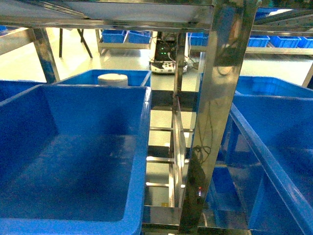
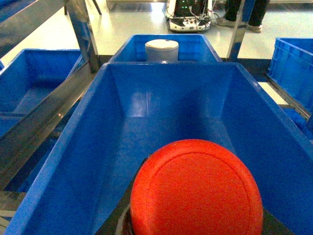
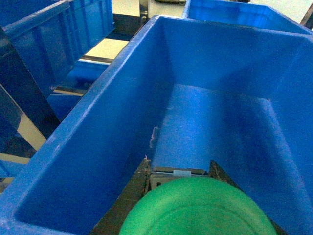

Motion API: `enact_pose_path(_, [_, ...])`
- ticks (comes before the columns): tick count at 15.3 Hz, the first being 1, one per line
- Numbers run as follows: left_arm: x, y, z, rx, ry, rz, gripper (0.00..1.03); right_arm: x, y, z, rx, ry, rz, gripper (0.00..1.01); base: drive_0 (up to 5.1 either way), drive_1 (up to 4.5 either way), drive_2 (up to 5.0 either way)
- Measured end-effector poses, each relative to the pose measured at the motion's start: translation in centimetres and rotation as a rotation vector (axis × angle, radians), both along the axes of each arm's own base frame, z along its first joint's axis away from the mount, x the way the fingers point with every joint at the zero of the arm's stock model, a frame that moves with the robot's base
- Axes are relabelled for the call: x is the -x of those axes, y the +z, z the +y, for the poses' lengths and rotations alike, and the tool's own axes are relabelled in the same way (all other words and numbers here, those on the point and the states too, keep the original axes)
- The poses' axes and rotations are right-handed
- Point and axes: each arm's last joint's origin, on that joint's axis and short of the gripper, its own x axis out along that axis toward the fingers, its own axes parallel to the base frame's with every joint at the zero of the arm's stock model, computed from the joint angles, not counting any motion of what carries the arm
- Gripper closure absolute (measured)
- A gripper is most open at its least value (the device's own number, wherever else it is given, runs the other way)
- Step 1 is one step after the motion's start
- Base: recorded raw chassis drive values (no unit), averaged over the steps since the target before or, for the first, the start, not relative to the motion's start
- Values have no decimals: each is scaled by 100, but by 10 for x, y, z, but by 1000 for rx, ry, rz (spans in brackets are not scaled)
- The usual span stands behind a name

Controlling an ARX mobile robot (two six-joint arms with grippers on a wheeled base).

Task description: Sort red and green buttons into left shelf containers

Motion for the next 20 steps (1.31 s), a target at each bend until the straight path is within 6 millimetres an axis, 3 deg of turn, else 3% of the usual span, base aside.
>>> enact_pose_path(6, [0, 0, 0, 0, 0, -2, 78, -6, -6, -1, 7, -4, 28, 75, 0, 0, 0])
enact_pose_path(9, [0, 0, 0, 0, 0, -2, 78, -24, -5, -3, 34, -17, 44, 75, 0, 0, 0])
enact_pose_path(13, [0, 0, 0, 0, 0, -2, 78, -78, -11, -11, 64, -44, 152, 75, 0, 0, 0])
enact_pose_path(16, [0, 0, 0, 0, 0, -2, 78, -146, -41, -21, 83, -80, 427, 75, 0, 0, 0])
enact_pose_path(20, [0, 0, 0, 0, 0, -2, 78, -208, -78, -27, 70, -93, 716, 75, 0, 0, 0])
